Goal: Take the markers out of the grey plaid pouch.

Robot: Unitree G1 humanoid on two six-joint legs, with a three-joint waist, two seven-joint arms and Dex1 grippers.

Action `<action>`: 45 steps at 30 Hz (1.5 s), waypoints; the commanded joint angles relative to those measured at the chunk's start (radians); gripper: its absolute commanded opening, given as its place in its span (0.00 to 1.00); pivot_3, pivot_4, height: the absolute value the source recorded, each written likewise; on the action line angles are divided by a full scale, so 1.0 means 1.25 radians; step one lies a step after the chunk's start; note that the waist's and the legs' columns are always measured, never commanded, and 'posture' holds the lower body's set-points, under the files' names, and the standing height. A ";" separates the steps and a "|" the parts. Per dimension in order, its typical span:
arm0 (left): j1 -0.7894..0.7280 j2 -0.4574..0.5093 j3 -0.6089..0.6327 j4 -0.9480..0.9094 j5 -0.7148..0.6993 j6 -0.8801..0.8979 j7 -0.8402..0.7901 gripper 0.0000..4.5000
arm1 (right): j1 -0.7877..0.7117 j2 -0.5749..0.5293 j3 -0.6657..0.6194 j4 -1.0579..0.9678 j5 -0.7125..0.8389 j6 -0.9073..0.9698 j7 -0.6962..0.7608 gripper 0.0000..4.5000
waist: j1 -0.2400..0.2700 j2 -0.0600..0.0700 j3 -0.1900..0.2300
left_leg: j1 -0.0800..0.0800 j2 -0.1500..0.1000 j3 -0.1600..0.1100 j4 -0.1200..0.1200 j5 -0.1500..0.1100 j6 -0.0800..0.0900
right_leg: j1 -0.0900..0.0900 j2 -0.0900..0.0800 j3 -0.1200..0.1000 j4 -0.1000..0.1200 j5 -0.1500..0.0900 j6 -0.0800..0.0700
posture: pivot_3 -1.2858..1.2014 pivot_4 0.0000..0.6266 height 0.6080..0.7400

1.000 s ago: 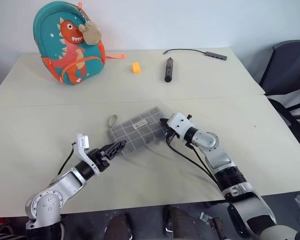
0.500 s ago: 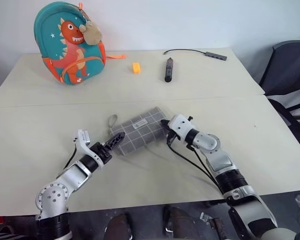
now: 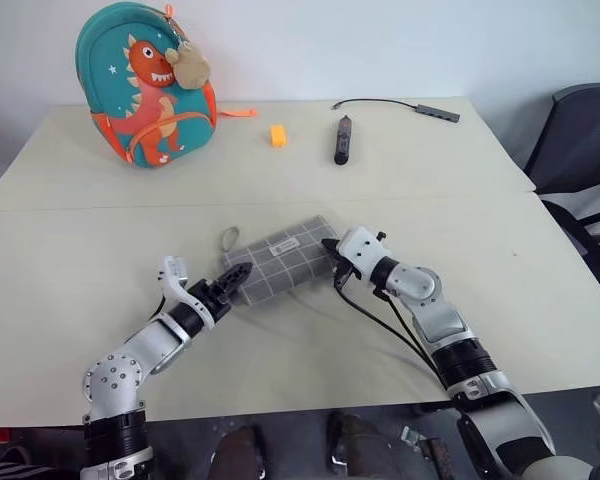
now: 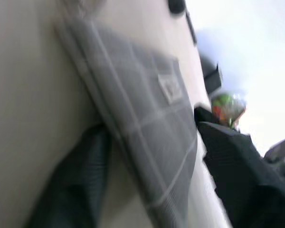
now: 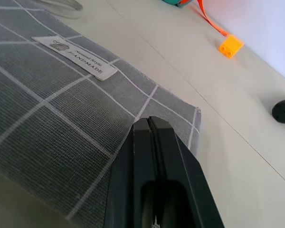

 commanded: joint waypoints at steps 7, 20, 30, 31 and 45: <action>0.001 0.022 -0.002 0.002 0.039 -0.024 -0.007 0.00 | 0.001 -0.006 -0.017 -0.038 0.015 -0.005 0.002 0.00 | -0.002 0.000 0.000 | 0.000 0.000 0.000 0.000 0.000 0.000 | 0.000 0.000 0.000 0.000 0.000 -0.001 | 0.52 0.24 1.00; 0.061 0.131 -0.143 -0.098 0.390 -0.311 -0.327 0.00 | 0.012 -0.029 -0.069 -0.139 0.149 0.081 0.097 0.00 | -0.005 0.000 0.000 | 0.000 0.001 -0.001 -0.005 0.001 -0.002 | -0.002 0.002 0.001 -0.004 0.000 -0.006 | 0.52 0.24 1.00; 0.080 0.196 -0.227 -0.076 0.656 -0.623 -0.538 0.00 | -0.001 -0.081 -0.167 -0.282 0.360 0.258 0.219 0.56 | 0.001 0.000 0.000 | -0.001 0.002 -0.001 -0.007 -0.001 0.000 | -0.002 0.001 0.001 -0.008 -0.001 -0.008 | 0.52 0.24 1.00; 0.078 0.191 -0.228 -0.072 0.677 -0.653 -0.540 0.00 | -0.002 -0.085 -0.171 -0.311 0.396 0.295 0.236 0.63 | 0.001 0.000 0.000 | -0.001 0.002 0.000 -0.007 -0.001 0.000 | -0.002 0.001 0.001 -0.009 -0.001 -0.008 | 0.52 0.24 1.00; 0.022 0.238 -0.275 0.033 1.110 -1.203 -0.503 0.00 | -0.088 -0.084 -0.183 -0.479 0.593 0.583 0.182 1.00 | 0.002 0.000 0.001 | -0.002 0.003 0.000 -0.007 -0.002 0.001 | -0.003 0.000 0.001 -0.010 -0.001 -0.009 | 0.52 0.24 1.00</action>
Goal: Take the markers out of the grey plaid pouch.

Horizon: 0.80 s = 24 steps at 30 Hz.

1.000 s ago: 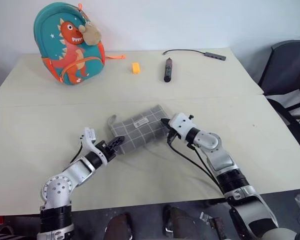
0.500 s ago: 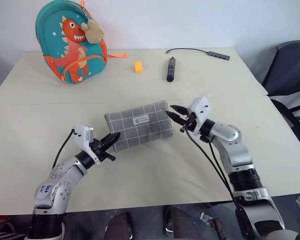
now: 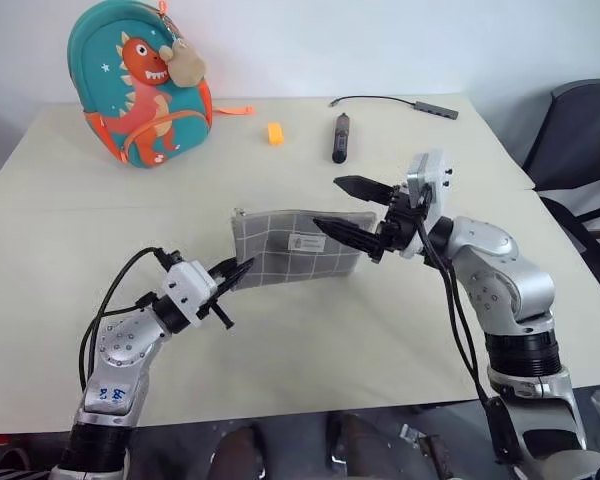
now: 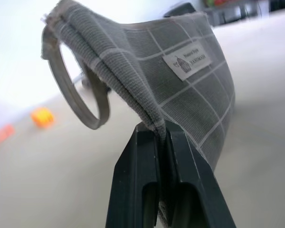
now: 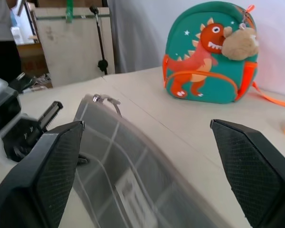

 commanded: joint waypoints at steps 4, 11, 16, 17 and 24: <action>-0.027 0.033 -0.007 0.024 0.173 -0.181 0.077 0.00 | -0.015 0.012 0.005 -0.040 0.012 0.042 -0.039 1.00 | 0.000 0.000 0.000 | 0.000 0.000 0.001 -0.001 0.000 0.000 | 0.000 0.000 0.000 0.000 0.001 0.001 | 0.52 0.24 1.00; -0.015 0.059 -0.031 0.034 0.273 -0.260 0.121 0.00 | -0.025 0.012 0.005 -0.091 0.090 0.170 -0.051 1.00 | 0.000 0.000 0.000 | 0.000 0.000 0.001 0.000 -0.002 0.002 | 0.000 0.000 0.000 0.000 0.003 0.005 | 0.52 0.24 1.00; 0.044 0.028 -0.088 -0.026 0.061 -0.185 0.044 0.00 | -0.027 -0.028 -0.014 -0.152 0.179 0.262 -0.023 1.00 | 0.000 0.000 0.000 | 0.000 0.000 0.001 0.000 -0.002 0.002 | 0.000 0.000 0.000 0.000 0.001 0.002 | 0.52 0.24 1.00; 0.043 0.025 -0.063 -0.025 0.047 -0.168 0.056 0.00 | -0.025 -0.032 -0.020 -0.153 0.177 0.260 -0.030 1.00 | 0.001 0.000 0.000 | 0.000 0.000 0.001 0.000 -0.002 0.002 | 0.000 -0.001 0.000 0.000 0.001 0.002 | 0.52 0.24 1.00; -0.096 0.047 0.083 0.074 -0.010 -0.127 0.106 0.00 | -0.027 -0.020 -0.008 -0.073 0.071 0.121 -0.045 1.00 | 0.000 0.000 0.000 | 0.000 0.001 0.001 0.001 0.000 0.002 | 0.000 0.002 0.000 -0.001 0.001 0.000 | 0.52 0.24 1.00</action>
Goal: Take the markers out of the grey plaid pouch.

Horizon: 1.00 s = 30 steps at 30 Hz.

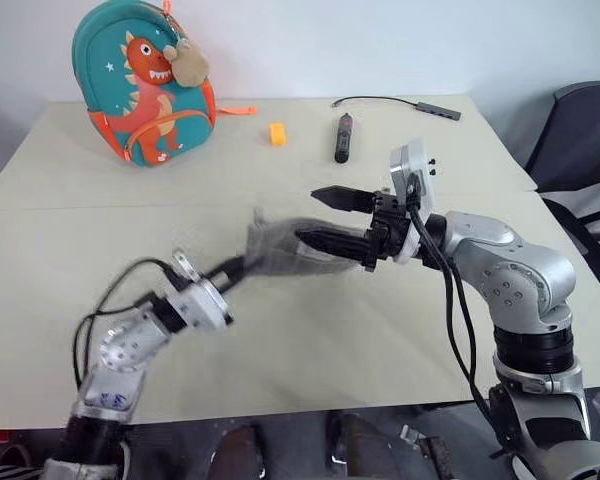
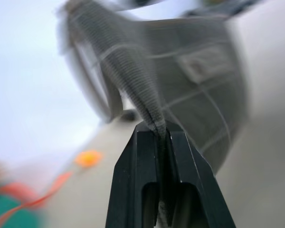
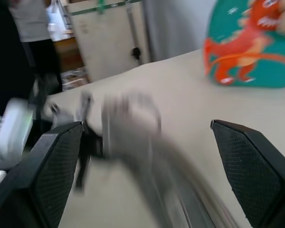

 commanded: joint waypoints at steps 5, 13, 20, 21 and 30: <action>-0.037 -0.034 0.013 -0.028 0.006 -0.007 0.032 0.00 | -0.022 0.030 -0.003 0.032 -0.050 -0.086 -0.011 1.00 | -0.001 0.000 0.000 | 0.000 -0.001 0.002 -0.001 0.000 0.001 | 0.000 0.000 0.000 0.001 0.005 0.008 | 0.52 0.24 1.00; 0.081 -0.107 -0.081 -0.035 0.053 -0.031 0.031 0.00 | -0.040 0.050 -0.006 0.027 -0.062 -0.090 -0.032 1.00 | -0.002 0.000 0.000 | 0.000 -0.003 0.007 0.002 -0.003 0.007 | 0.000 -0.002 -0.007 0.002 0.005 0.008 | 0.52 0.24 1.00; 0.098 -0.106 -0.137 -0.005 0.152 -0.102 0.033 0.00 | -0.065 -0.002 0.019 -0.005 -0.017 0.039 -0.007 1.00 | 0.001 0.000 0.000 | 0.001 0.002 0.007 0.003 -0.004 0.002 | -0.001 -0.002 -0.007 0.000 0.003 0.001 | 0.52 0.24 1.00; 0.099 -0.102 -0.139 0.002 0.165 -0.102 0.036 0.00 | -0.059 -0.023 0.043 -0.022 -0.025 0.056 0.003 1.00 | 0.000 0.000 0.000 | 0.001 0.002 0.007 0.003 -0.004 0.002 | -0.001 -0.002 -0.007 0.000 0.001 -0.003 | 0.52 0.24 1.00; 0.069 -0.070 -0.146 0.043 0.295 -0.130 0.094 0.00 | -0.042 -0.129 0.138 -0.085 -0.051 0.152 0.041 1.00 | -0.001 0.000 0.000 | 0.001 0.002 0.009 0.003 -0.005 0.002 | -0.002 -0.002 -0.005 0.001 0.002 0.000 | 0.52 0.24 1.00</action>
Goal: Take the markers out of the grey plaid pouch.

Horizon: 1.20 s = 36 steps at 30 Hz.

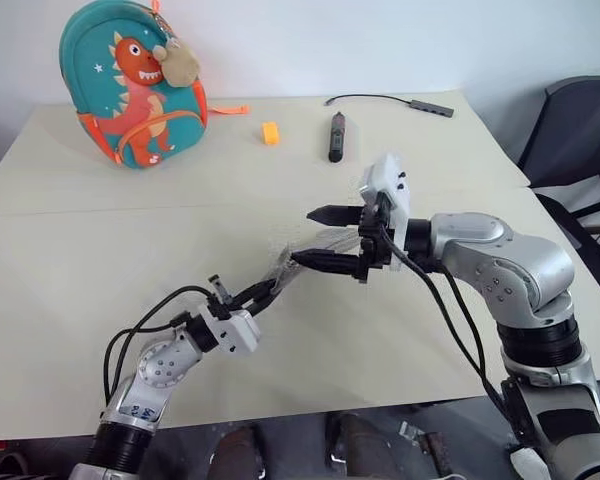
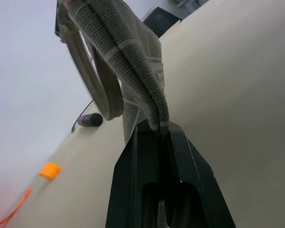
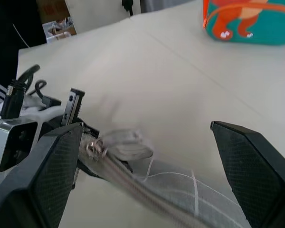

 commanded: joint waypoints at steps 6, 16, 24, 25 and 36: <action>-0.004 0.019 -0.010 0.026 0.063 -0.021 0.048 0.00 | -0.014 -0.007 -0.010 -0.016 0.042 0.111 -0.001 1.00 | -0.001 0.000 0.000 | 0.000 0.001 0.001 0.000 0.000 0.000 | 0.000 0.000 0.001 0.000 -0.001 -0.002 | 0.52 0.24 1.00; 0.000 0.020 -0.011 0.015 0.053 -0.004 0.057 0.00 | -0.027 0.090 -0.016 0.026 0.076 0.219 -0.085 0.91 | 0.000 0.000 0.000 | 0.000 0.001 0.001 0.000 0.000 0.000 | -0.001 0.000 0.001 0.001 0.000 0.000 | 0.52 0.24 1.00; 0.010 0.022 -0.011 0.006 0.048 0.002 0.057 0.00 | -0.051 0.067 0.004 0.052 0.024 0.172 -0.078 0.72 | -0.001 0.000 0.000 | 0.000 0.001 0.001 0.000 0.000 0.000 | -0.001 0.000 0.001 0.001 0.000 0.000 | 0.52 0.24 1.00; 0.011 0.023 -0.011 0.006 0.048 0.002 0.057 0.00 | -0.056 0.068 0.001 0.056 0.020 0.171 -0.084 0.72 | -0.001 0.000 0.000 | 0.000 0.001 0.002 0.000 0.000 0.000 | -0.001 0.000 0.001 0.001 0.000 0.000 | 0.52 0.24 1.00; 0.013 0.021 -0.008 0.008 0.048 0.003 0.063 0.00 | -0.096 0.140 -0.130 0.115 0.089 0.271 -0.148 0.72 | -0.001 0.000 0.000 | 0.000 0.001 0.002 0.001 0.000 0.000 | -0.001 0.001 0.002 0.002 0.001 0.001 | 0.52 0.24 1.00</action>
